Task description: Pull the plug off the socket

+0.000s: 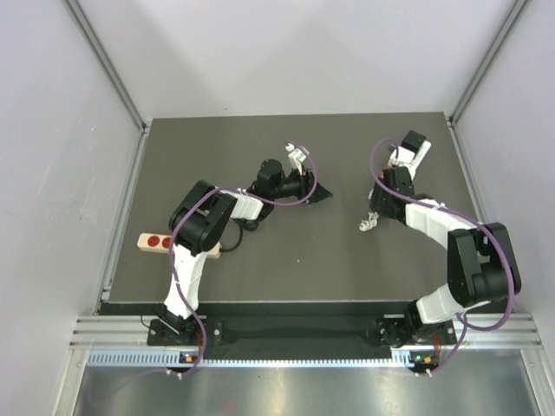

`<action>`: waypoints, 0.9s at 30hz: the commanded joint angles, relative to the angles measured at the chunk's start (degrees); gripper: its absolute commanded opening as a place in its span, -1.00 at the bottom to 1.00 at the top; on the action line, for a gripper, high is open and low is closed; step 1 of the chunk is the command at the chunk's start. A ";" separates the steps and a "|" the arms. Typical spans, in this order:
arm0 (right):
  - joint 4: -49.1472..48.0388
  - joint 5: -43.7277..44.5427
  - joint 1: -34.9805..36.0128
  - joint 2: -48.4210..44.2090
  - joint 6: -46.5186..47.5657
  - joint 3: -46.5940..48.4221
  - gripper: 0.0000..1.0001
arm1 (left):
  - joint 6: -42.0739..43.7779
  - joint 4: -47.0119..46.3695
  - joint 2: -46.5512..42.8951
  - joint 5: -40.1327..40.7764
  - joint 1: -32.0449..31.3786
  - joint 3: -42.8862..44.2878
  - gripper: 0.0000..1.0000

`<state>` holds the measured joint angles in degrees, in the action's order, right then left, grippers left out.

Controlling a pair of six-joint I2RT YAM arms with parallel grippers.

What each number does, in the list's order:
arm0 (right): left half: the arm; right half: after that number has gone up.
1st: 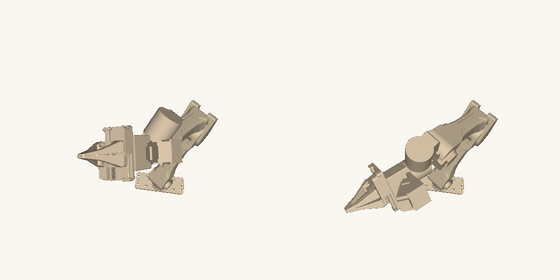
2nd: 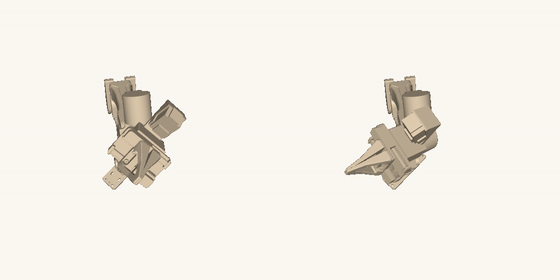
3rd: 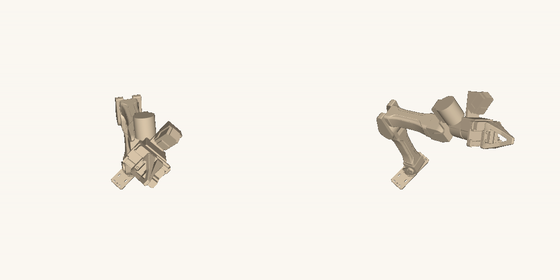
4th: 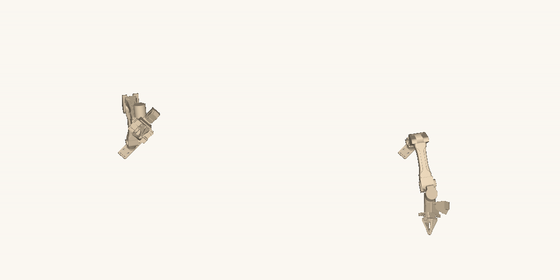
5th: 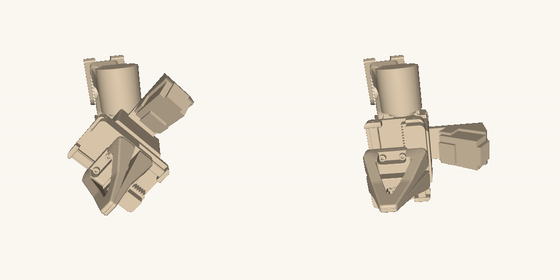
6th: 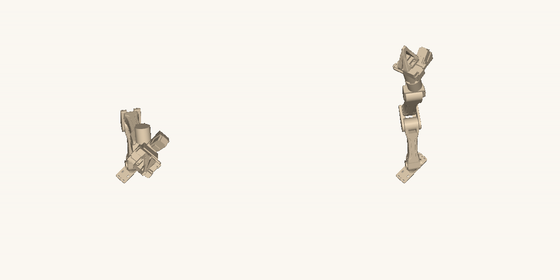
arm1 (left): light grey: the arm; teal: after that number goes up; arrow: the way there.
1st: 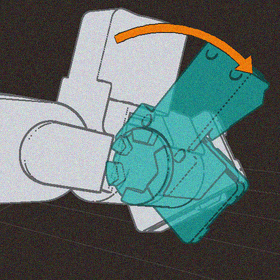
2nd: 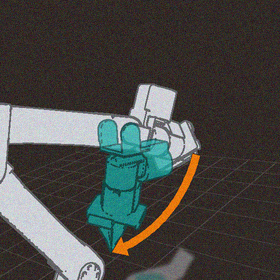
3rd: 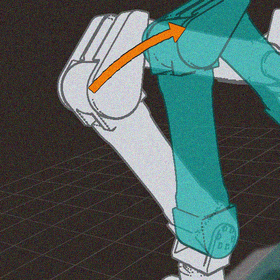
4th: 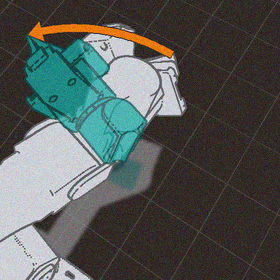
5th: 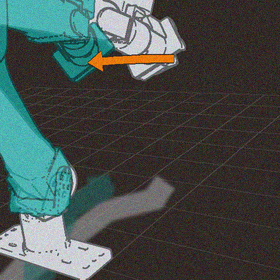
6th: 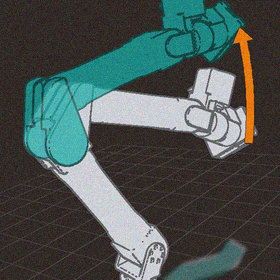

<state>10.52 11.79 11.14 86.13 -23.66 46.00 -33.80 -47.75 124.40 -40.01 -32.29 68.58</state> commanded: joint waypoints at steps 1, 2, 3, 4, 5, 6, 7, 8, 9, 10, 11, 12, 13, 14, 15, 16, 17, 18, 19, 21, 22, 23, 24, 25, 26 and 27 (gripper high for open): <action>-1.65 2.45 0.29 2.20 0.20 -0.12 0.13 | 0.23 -4.72 0.58 -0.16 0.13 1.65 -0.03; -1.65 2.36 0.29 2.46 0.19 -0.03 0.11 | 0.40 -4.64 0.67 -0.07 0.13 1.65 -0.03; -1.65 2.18 0.38 2.64 0.11 0.14 0.10 | 0.49 -4.64 0.67 0.02 0.04 1.56 -0.05; -2.17 2.18 0.29 2.64 -0.07 0.06 0.10 | 0.84 -4.64 0.67 -0.07 0.04 1.65 -0.05; -2.35 2.27 0.20 2.64 -0.07 -0.12 0.09 | 0.93 -4.46 0.67 0.11 -0.05 1.65 -0.05; -2.52 2.10 0.38 2.73 -0.07 -0.12 0.10 | 1.10 -4.37 0.84 0.19 -0.05 1.82 -0.05; -2.61 1.75 0.29 2.90 -0.24 -0.12 0.10 | 1.11 -4.29 1.02 0.19 -0.14 1.91 -0.06; -2.53 1.57 0.38 3.17 -0.25 -0.03 0.09 | 1.11 -4.37 1.11 0.11 -0.05 2.00 -0.05; -2.35 1.22 0.29 3.78 -0.42 0.23 0.08 | 1.11 -4.37 1.20 0.19 -0.14 2.17 -0.06; -2.26 0.69 0.38 4.13 -0.51 0.32 0.05 | 1.02 -4.29 1.46 0.19 -0.14 2.35 -0.06; -1.91 0.51 0.38 4.40 -0.51 0.23 -0.02 | 1.11 -4.20 1.55 0.11 -0.23 2.53 -0.06; -1.65 0.51 0.38 4.66 -0.77 0.15 -0.04 | 1.02 -4.11 1.81 0.19 -0.23 2.70 -0.06; -1.39 0.43 0.46 4.75 -0.77 0.06 -0.06 | 1.02 -3.93 1.99 0.11 -0.40 3.05 -0.06; -1.30 0.51 0.47 4.58 -0.86 -0.55 -0.12 | 1.02 -3.67 2.25 0.11 -0.40 3.32 -0.06; -1.30 0.43 0.55 4.05 -0.95 -0.99 -0.17 | 1.02 -3.50 2.43 0.02 -0.49 3.84 -0.06; -1.21 0.42 0.47 3.79 -0.95 -1.35 -0.24 | 0.93 -3.41 2.78 -0.07 -0.66 4.11 -0.06; -0.60 0.51 0.47 3.44 -1.12 -1.96 -0.45 | 1.02 -3.32 2.95 -0.07 -0.75 4.28 -0.06; -0.07 0.51 0.47 3.09 -1.47 -2.14 -0.67 | 0.93 -3.14 3.30 -0.07 -0.93 4.81 -0.06; 0.46 0.16 0.47 2.99 -1.74 -2.40 -0.93 | 0.76 -3.06 3.48 -0.07 -1.28 4.99 -0.06; 1.25 -1.24 0.55 1.86 -2.70 -3.54 -1.00 | 0.67 -2.97 3.83 -0.07 -1.72 5.60 -0.06; 1.34 -3.42 0.64 1.24 -3.06 -4.07 -1.00 | 0.49 -2.97 4.18 -0.24 -2.33 5.95 -0.06; 1.60 -4.14 0.99 0.45 -3.49 -4.94 -1.00 | 0.32 -2.97 4.36 -0.33 -2.68 6.22 -0.06; 1.87 -4.75 1.34 -1.12 -4.37 -5.21 -1.00 | 0.23 -2.97 4.62 -0.42 -3.12 6.91 -0.06; 3.17 -6.24 1.87 -1.83 -4.99 -5.22 -1.00 | 0.23 -2.88 5.06 -0.68 -3.82 7.27 -0.06; 3.71 -7.04 2.65 -2.36 -5.51 -5.65 -1.00 | 0.23 -2.79 5.06 -0.95 -4.18 7.62 -0.06; 4.24 -8.00 3.36 -3.32 -7.00 -6.00 -1.00 | 0.14 -2.70 5.41 -1.21 -4.44 8.23 -0.06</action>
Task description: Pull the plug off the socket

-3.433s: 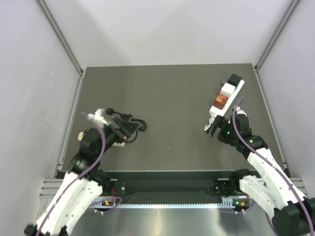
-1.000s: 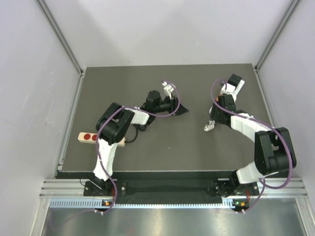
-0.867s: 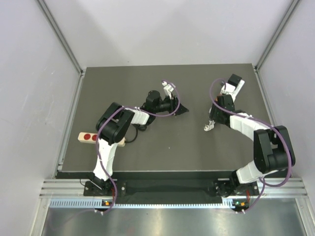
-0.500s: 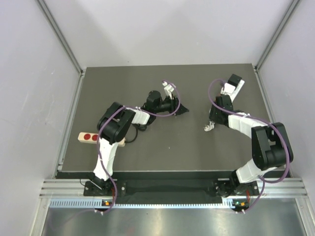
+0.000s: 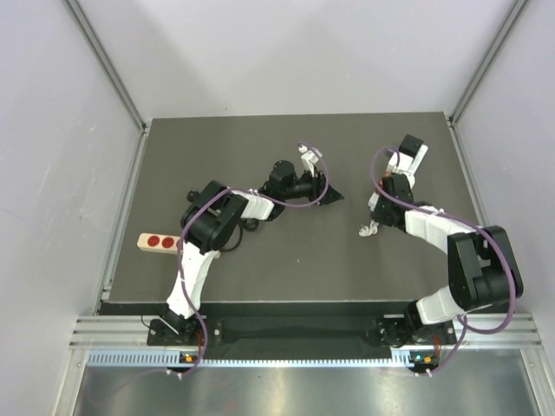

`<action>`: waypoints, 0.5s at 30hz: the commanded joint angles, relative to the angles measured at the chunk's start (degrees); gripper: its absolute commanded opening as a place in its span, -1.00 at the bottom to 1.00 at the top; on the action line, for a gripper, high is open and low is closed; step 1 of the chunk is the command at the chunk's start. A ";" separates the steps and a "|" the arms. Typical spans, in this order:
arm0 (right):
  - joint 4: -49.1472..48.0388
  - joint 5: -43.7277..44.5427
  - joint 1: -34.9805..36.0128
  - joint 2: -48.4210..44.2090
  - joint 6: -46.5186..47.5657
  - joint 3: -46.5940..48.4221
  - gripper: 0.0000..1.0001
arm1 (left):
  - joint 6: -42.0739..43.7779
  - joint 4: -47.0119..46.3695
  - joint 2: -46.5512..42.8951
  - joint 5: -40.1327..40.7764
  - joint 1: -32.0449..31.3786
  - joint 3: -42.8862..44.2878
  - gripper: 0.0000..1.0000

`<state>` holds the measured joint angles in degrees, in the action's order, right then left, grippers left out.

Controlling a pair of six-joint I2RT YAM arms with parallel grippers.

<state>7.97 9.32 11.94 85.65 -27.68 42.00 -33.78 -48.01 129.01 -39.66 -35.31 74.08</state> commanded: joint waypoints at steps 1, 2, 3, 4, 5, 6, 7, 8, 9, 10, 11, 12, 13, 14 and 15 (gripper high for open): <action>7.58 -7.11 4.12 -3.46 -3.77 -2.44 -1.00 | -0.06 -2.35 0.89 -1.74 -1.95 2.91 -0.06; 7.68 -7.65 5.01 -3.99 -4.48 -3.93 -1.00 | -0.32 -2.35 0.89 -1.82 -2.13 3.08 -0.07; 7.76 -8.00 5.71 -5.48 -5.70 -4.64 -1.00 | -0.50 -2.35 0.80 -1.91 -2.22 3.17 -0.08; 8.37 -7.92 6.68 -6.19 -6.06 -5.43 -0.99 | -0.76 -2.44 0.72 -1.83 -2.48 3.17 -0.12; 8.99 -7.74 6.86 -7.15 -6.33 -6.74 -0.92 | -0.85 -2.44 0.63 -1.82 -2.57 3.17 -0.15; 9.61 -6.35 6.78 -8.81 -6.51 -7.19 -0.80 | -1.02 -2.53 0.63 -1.91 -2.74 3.08 -0.17; 10.48 -5.03 6.78 -9.61 -6.25 -7.28 -0.60 | -1.29 -2.88 0.63 -1.91 -3.09 3.08 -0.21; 13.36 -3.71 6.86 -11.01 -5.63 -6.76 0.16 | -1.46 -3.14 0.80 -2.00 -3.27 3.00 -0.22; 14.96 -2.13 6.78 -11.72 -5.63 -5.97 0.50 | -1.64 -3.32 0.80 -2.00 -3.45 3.08 -0.24; 16.97 0.93 6.78 -12.43 -5.54 -5.01 0.99 | -2.08 -3.67 0.89 -1.91 -3.88 3.00 -0.26; 20.30 2.53 6.69 -13.13 -5.11 -2.65 0.99 | -2.17 -3.84 0.98 -2.00 -4.24 3.00 -0.27; 22.25 3.94 6.69 -14.53 -4.84 -1.23 1.00 | -2.25 -4.11 0.89 -2.00 -4.41 3.08 -0.28; 24.09 7.86 6.34 -15.15 -4.75 0.35 0.99 | -2.43 -4.11 0.89 -2.00 -4.94 3.17 -0.29; 27.85 9.82 6.25 -16.12 -4.66 3.93 0.99 | -2.43 -4.02 0.89 -1.91 -5.29 3.26 -0.32; 29.37 13.23 5.81 -16.56 -4.49 5.71 0.99 | -2.43 -4.02 0.72 -1.65 -5.82 3.17 -0.32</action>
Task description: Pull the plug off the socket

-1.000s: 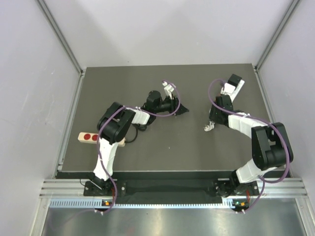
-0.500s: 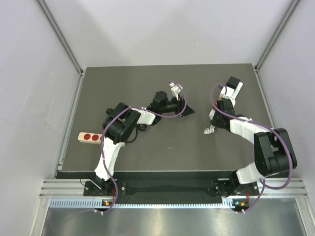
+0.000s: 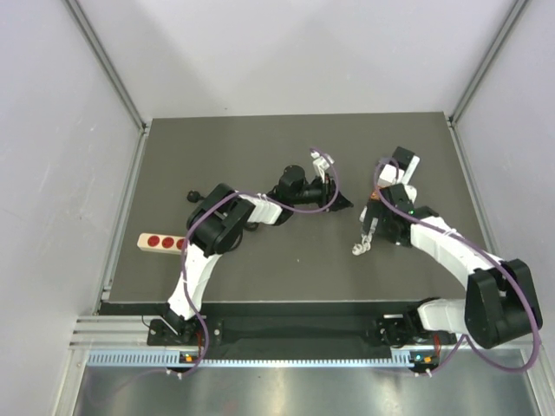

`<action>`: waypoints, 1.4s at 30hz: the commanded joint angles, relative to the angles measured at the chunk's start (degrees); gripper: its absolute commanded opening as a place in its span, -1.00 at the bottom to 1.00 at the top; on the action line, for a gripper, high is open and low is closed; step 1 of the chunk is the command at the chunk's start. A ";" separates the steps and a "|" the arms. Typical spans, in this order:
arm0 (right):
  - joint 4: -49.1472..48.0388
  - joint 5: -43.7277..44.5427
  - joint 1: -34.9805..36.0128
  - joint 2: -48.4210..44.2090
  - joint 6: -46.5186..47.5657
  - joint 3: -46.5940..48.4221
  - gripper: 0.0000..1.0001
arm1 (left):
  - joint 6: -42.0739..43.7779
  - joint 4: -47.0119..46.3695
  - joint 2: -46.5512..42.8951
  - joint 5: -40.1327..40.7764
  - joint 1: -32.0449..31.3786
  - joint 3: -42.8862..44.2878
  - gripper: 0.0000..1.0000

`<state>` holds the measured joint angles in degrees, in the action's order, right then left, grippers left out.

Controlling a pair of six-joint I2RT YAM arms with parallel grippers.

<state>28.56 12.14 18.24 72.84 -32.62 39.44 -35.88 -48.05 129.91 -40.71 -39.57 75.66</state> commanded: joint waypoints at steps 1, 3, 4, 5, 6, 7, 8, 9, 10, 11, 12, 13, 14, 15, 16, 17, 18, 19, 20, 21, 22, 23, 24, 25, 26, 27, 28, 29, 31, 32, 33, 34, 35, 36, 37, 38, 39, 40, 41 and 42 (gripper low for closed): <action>9.93 11.75 -0.83 -3.93 0.63 10.02 0.99 | -0.42 -3.98 -0.35 -0.34 -1.73 1.60 -0.33; 12.74 14.30 -1.98 -3.67 0.98 15.21 1.00 | -0.68 -3.98 -0.44 0.10 -2.26 1.60 -0.39; 13.45 15.97 -2.41 -3.32 1.15 16.97 1.00 | -1.38 -4.50 -0.44 0.28 -2.70 1.69 -0.43; 13.98 16.85 -2.59 -2.45 0.98 20.20 1.00 | -2.00 -5.03 -0.36 0.97 -2.88 1.60 -0.48; 14.42 17.47 -2.77 -2.00 1.33 21.80 0.99 | -2.70 -5.82 -0.01 1.50 -3.14 1.51 -0.56; 14.42 17.39 -2.68 -1.39 2.12 23.21 1.00 | -4.36 -7.39 0.08 1.86 -3.58 1.51 -0.63; 14.51 17.22 -2.68 -0.25 3.34 25.84 1.00 | -5.25 -8.28 0.34 2.56 -3.76 1.60 -0.67; 14.68 17.82 -2.77 0.46 3.53 26.99 0.99 | -7.08 -8.98 1.04 2.91 -4.02 1.69 -0.71; 14.77 17.92 -2.68 0.98 3.70 27.96 0.99 | -8.06 -10.73 1.40 3.18 -4.20 1.86 -0.74; 14.77 17.92 -2.68 2.03 4.14 29.45 0.99 | -9.11 -11.62 1.84 3.61 -4.37 2.12 -0.75; 14.77 17.48 -2.77 2.74 4.14 30.07 0.99 | -11.21 -12.67 2.89 3.62 -4.55 2.39 -0.78; 14.77 17.30 -2.86 3.44 3.97 30.69 0.99 | -12.36 -13.64 3.50 3.88 -4.72 2.65 -0.81; 15.12 16.61 -2.86 4.23 3.27 31.74 0.99 | -13.50 -15.13 4.12 4.14 -4.81 3.52 -0.87; 15.21 14.86 -3.12 5.72 2.48 32.19 0.99 | -15.52 -15.66 5.52 4.23 -5.16 4.05 -0.91; 15.39 13.45 -3.64 6.43 1.52 32.89 0.99 | -16.23 -16.10 6.23 4.32 -5.34 4.67 -0.98; 15.65 11.96 -4.17 7.31 -0.75 33.24 1.00 | -16.76 -16.37 6.84 4.50 -5.51 5.63 -1.00; 15.57 8.55 -4.61 8.80 -1.56 33.68 0.99 | -17.20 -16.37 7.98 4.76 -5.86 5.99 -1.00; 15.30 7.82 -4.96 9.51 -2.09 34.03 0.99 | -17.64 -16.37 8.43 5.20 -6.13 6.34 -1.00; 15.30 7.37 -4.97 10.91 -2.97 34.91 0.99 | -17.73 -16.11 8.78 5.55 -6.31 6.87 -1.00; 14.87 5.89 -4.97 11.44 -3.15 35.09 0.99 | -17.74 -15.50 9.31 5.81 -6.39 7.13 -1.00; 14.51 5.27 -4.88 12.06 -3.24 35.09 1.00 | -17.65 -14.71 9.57 6.60 -6.48 7.40 -1.00; 14.08 4.74 -4.88 12.93 -3.50 35.00 1.00 | -17.47 -13.92 9.58 6.95 -6.66 7.92 -1.00; 13.37 3.69 -4.88 13.38 -3.59 34.83 1.00 | -17.12 -12.52 9.84 7.39 -6.66 8.01 -1.00; 13.11 3.24 -4.79 13.90 -3.42 34.39 0.99 | -16.95 -11.81 9.84 8.53 -6.66 8.19 -1.00; 12.93 2.89 -4.88 14.78 -3.50 34.13 0.98 | -16.77 -11.37 9.93 8.63 -6.75 8.62 -1.00; 12.58 2.54 -4.88 15.31 -3.50 33.86 0.96 | -16.51 -10.75 10.10 8.80 -6.83 8.89 -1.00; 12.23 2.54 -4.62 15.58 -3.50 33.08 0.95 | -16.24 -9.35 10.36 8.98 -7.01 9.24 -1.00; 11.79 2.62 -4.53 15.84 -3.50 32.55 0.95 | -16.07 -8.38 10.45 9.42 -7.10 9.77 -1.00; 10.30 2.71 -4.53 15.84 -3.50 30.80 0.93 | -15.01 -5.76 10.54 10.29 -7.45 9.95 -1.00; 9.86 2.71 -4.44 15.76 -3.41 30.26 0.93 | -14.66 -4.95 10.46 11.52 -7.45 9.86 -1.00; 9.33 2.71 -4.53 15.76 -3.50 29.82 0.93 | -13.96 -4.16 10.37 11.96 -7.62 9.95 -1.00; 8.80 2.71 -4.53 15.76 -3.41 29.29 0.89 | -13.61 -2.68 10.28 12.66 -7.54 9.86 -1.00; 8.45 2.54 -4.44 15.93 -2.98 29.12 0.87 | -13.17 -1.96 9.76 14.24 -7.54 9.16 -1.00; 8.27 2.54 -4.27 16.02 -2.71 28.94 0.85 | -12.21 -1.44 9.40 15.12 -7.62 8.72 -1.00; 8.10 2.62 -4.27 16.02 -2.71 28.76 0.85 | -11.59 -0.65 9.14 15.83 -7.63 8.37 -1.00; 7.92 2.80 -4.27 16.28 -2.71 28.68 0.85 | -10.97 0.84 8.88 16.27 -7.71 7.93 -1.00; 7.66 3.23 -4.18 16.37 -2.54 28.59 0.85 | -10.10 1.38 8.35 17.15 -7.80 7.75 -1.00; 7.39 3.33 -4.09 16.54 -2.53 28.50 0.84 | -9.91 1.73 8.26 17.41 -7.89 7.58 -1.00; 7.04 3.41 -4.00 16.81 -2.71 28.15 0.84 | -9.91 1.91 8.34 17.33 -7.98 7.49 -1.00; 6.78 3.24 -4.00 16.98 -2.71 28.06 0.83 | -10.17 1.91 8.43 17.33 -7.98 7.57 -1.00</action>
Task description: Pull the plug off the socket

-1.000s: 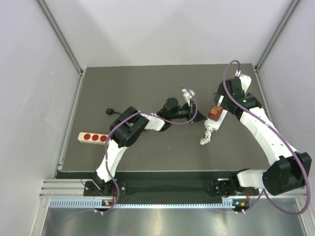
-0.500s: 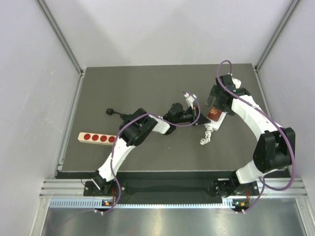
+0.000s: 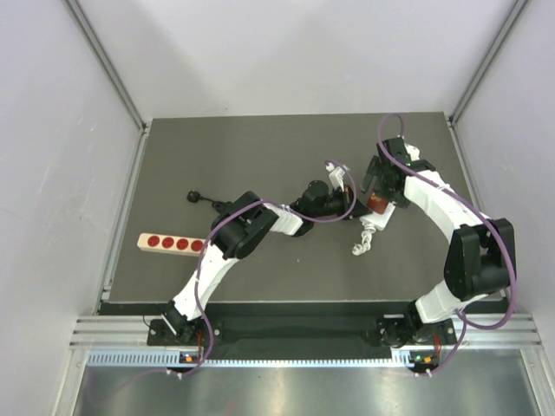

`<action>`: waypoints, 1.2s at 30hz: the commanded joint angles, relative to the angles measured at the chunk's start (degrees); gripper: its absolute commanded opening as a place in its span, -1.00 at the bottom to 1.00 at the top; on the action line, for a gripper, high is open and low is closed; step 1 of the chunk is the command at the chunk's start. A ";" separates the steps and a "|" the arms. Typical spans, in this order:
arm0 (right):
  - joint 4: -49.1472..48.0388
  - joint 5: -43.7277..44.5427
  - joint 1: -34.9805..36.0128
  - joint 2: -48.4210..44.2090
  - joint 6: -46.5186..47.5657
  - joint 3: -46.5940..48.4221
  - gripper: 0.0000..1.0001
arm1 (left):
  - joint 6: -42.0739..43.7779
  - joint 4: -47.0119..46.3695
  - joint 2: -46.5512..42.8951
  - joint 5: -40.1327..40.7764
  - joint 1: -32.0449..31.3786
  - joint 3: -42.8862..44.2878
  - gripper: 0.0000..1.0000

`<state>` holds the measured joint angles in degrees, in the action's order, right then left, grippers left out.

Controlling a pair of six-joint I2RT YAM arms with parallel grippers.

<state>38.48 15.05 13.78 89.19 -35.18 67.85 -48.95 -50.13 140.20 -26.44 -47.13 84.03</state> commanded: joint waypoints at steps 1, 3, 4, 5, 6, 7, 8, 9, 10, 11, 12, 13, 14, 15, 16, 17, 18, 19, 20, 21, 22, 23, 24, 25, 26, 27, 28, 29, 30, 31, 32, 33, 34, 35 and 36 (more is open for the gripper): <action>-3.23 0.16 0.46 0.90 -0.24 -0.62 0.82 | 2.89 4.07 -1.86 2.88 -0.41 -0.80 -1.00; -3.85 0.24 0.72 1.43 -0.15 -0.79 0.79 | 2.89 5.12 -1.60 3.14 -0.59 -0.53 -1.00; -4.02 0.42 0.72 1.69 -0.15 -1.06 0.78 | 3.07 5.30 -1.60 3.41 -0.68 -0.53 -1.00; -4.20 0.59 0.72 2.04 -0.15 -1.23 0.79 | 3.24 5.65 -1.86 3.58 -0.68 -0.79 -1.00; -4.90 1.03 0.72 1.96 -0.07 -1.41 0.78 | 3.68 6.18 -2.04 3.85 -0.68 -1.06 -1.00; -5.43 1.30 0.81 1.96 0.11 -2.28 0.76 | 3.86 6.36 -2.30 4.11 -0.68 -1.32 -1.00; -6.04 1.65 0.81 1.61 -0.06 -2.72 0.75 | 4.21 6.53 -2.39 4.63 -0.68 -1.76 -1.00; -6.66 2.00 0.81 1.43 -0.15 -3.25 0.74 | 4.73 6.62 -2.65 4.81 -0.68 -2.02 -1.00; -7.45 2.26 0.81 1.43 -0.24 -3.78 0.71 | 5.00 6.88 -2.83 4.90 -0.68 -2.11 -1.00; -7.71 2.18 0.81 1.78 -0.50 -3.87 0.69 | 5.09 6.89 -2.92 5.08 -0.68 -2.29 -1.00; -7.80 2.27 0.72 1.95 -0.59 -3.96 0.66 | 5.27 6.97 -2.92 5.17 -0.77 -2.29 -1.00; -8.07 2.27 0.81 2.22 -0.77 -3.87 0.60 | 5.35 7.06 -2.83 5.08 -0.94 -2.20 -1.00; -8.07 2.35 0.81 2.74 -0.86 -3.78 0.59 | 5.53 7.15 -2.65 5.08 -0.94 -2.03 -1.00; -8.16 2.53 0.90 2.83 -0.94 -3.78 0.58 | 5.88 7.32 -2.57 5.17 -1.12 -1.94 -1.00; -8.33 2.70 0.81 3.01 -0.94 -3.78 0.54 | 6.14 7.41 -2.48 5.17 -1.20 -1.85 -1.00; -8.51 2.88 0.81 3.10 -1.12 -3.87 0.53 | 6.23 7.68 -2.48 5.25 -1.21 -1.68 -1.00; -8.60 3.40 0.81 3.18 -1.21 -3.87 0.51 | 6.32 7.68 -2.39 5.34 -1.21 -1.68 -1.00; -8.86 3.32 0.81 3.27 -1.38 -3.87 0.47 | 6.23 7.68 -2.39 5.26 -1.29 -1.59 -1.00; -8.86 3.58 0.90 3.53 -1.56 -3.78 0.46 | 6.32 7.76 -2.13 5.17 -1.29 -1.50 -1.00; -8.95 4.02 0.72 3.71 -1.47 -3.70 0.44 | 6.32 7.77 -2.21 5.17 -1.29 -1.50 -1.00; -8.86 4.20 0.81 3.97 -1.56 -3.35 0.37 | 6.50 7.85 -2.04 5.08 -1.38 -1.15 -1.00; -8.60 4.37 0.90 4.59 -1.47 -3.08 0.34 | 6.58 8.03 -1.78 4.99 -1.47 -0.97 -1.00; -8.68 4.38 0.81 4.77 -1.21 -2.82 0.33 | 7.02 8.38 -1.77 4.82 -1.56 -0.80 -1.00; -8.68 4.46 0.90 5.03 -0.86 -2.55 0.25 | 7.20 8.47 -1.51 4.55 -1.64 -0.62 -1.00; -8.68 4.64 1.07 5.38 -0.77 -2.47 0.21 | 7.20 8.64 -1.25 4.55 -1.73 -0.19 -1.00; -8.68 5.25 1.07 5.30 -0.77 -2.38 0.17 | 7.29 8.73 -1.07 4.55 -1.82 -0.01 -1.00; -8.60 5.17 1.16 5.56 -0.59 -2.20 0.08 | 7.38 8.73 -0.72 4.20 -1.82 0.34 -1.00; -8.60 5.43 1.25 5.65 -0.68 -2.11 0.02 | 7.20 8.82 -0.46 4.03 -1.91 0.61 -1.00; -8.68 5.43 1.25 5.73 -0.42 -2.03 -0.09 | 7.29 8.91 -0.37 3.94 -1.91 0.78 -1.00; -8.60 5.43 1.16 6.00 -0.50 -1.94 -0.28 | 7.38 9.00 -0.19 3.85 -1.91 0.96 -1.00; -8.60 5.52 1.16 6.17 -0.50 -1.85 -0.42 | 7.55 9.17 -0.02 3.85 -1.91 1.05 -1.00; -8.42 5.34 1.25 6.35 -0.42 -1.50 -0.59 | 7.64 9.17 0.16 3.67 -1.91 1.14 -1.00; -8.07 5.43 1.34 6.52 -0.42 -1.24 -0.86 | 7.73 9.17 0.25 3.59 -1.91 1.31 -1.00; -7.81 5.43 1.34 6.79 -0.42 -0.97 -1.00 | 7.73 9.17 0.60 3.32 -1.91 1.49 -1.00; -7.54 6.04 1.51 6.96 -0.33 -0.62 -1.00 | 7.90 9.17 0.86 3.06 -1.91 1.66 -1.00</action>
<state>32.18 18.96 14.87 94.13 -36.14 64.95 -43.27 -45.63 138.74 -23.11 -48.80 84.77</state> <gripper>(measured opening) 0.604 0.011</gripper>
